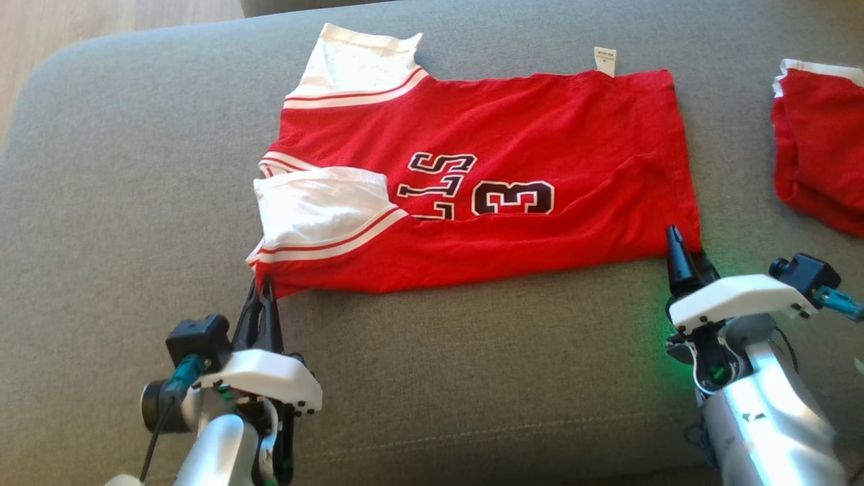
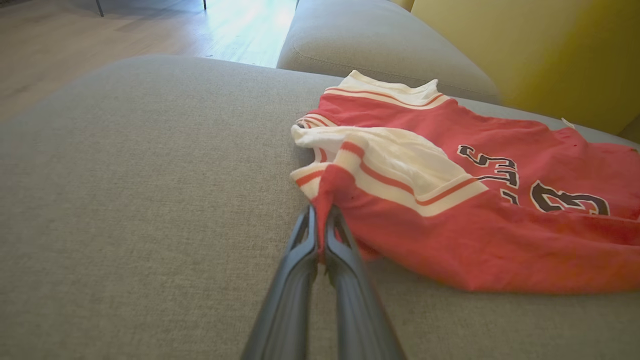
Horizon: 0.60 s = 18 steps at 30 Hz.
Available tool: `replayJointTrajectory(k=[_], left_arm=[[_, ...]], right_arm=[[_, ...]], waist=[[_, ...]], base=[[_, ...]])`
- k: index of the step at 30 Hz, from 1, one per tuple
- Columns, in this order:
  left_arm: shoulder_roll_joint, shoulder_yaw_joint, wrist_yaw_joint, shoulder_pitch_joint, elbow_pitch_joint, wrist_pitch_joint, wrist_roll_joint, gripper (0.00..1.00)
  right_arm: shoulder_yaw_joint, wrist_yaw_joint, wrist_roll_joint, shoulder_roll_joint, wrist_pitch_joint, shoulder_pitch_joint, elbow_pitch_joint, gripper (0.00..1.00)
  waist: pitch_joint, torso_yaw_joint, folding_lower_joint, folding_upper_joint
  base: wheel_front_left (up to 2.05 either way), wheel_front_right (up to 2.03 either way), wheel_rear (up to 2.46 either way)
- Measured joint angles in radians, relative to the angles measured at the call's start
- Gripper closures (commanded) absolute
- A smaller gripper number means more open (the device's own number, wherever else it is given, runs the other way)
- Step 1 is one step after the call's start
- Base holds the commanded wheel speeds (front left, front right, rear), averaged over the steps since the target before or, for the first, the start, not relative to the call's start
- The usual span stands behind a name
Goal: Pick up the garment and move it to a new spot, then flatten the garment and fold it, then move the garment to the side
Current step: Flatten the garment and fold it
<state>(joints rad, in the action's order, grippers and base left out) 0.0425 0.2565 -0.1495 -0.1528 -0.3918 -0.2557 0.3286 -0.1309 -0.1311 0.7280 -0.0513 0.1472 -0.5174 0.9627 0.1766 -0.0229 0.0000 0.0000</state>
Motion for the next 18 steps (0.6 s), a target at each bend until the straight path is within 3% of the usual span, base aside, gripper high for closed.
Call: replayJointTrajectory(k=[8,11,18], left_arm=[[0.000,0.016,-0.009,-0.002,-0.002,0.000,0.000,1.00],[0.000,0.017,-0.009,-0.002,-0.003,0.000,0.000,1.00],[0.000,0.013,-0.010,-0.002,-0.014,0.000,0.000,1.00]], right_arm=[[0.027,0.000,0.039,-0.002,0.054,-0.048,0.075,0.00],[0.035,0.000,0.039,-0.002,0.066,-0.055,0.092,1.00],[0.026,0.000,-0.014,-0.002,0.093,-0.055,0.107,1.00]], waist=[[0.002,0.010,0.0000,0.0000],[0.001,0.009,0.0000,0.0000],[-0.007,-0.002,0.0000,0.0000]], base=[[0.00,0.00,0.00],[0.00,0.00,0.00],[0.00,0.00,0.00]])
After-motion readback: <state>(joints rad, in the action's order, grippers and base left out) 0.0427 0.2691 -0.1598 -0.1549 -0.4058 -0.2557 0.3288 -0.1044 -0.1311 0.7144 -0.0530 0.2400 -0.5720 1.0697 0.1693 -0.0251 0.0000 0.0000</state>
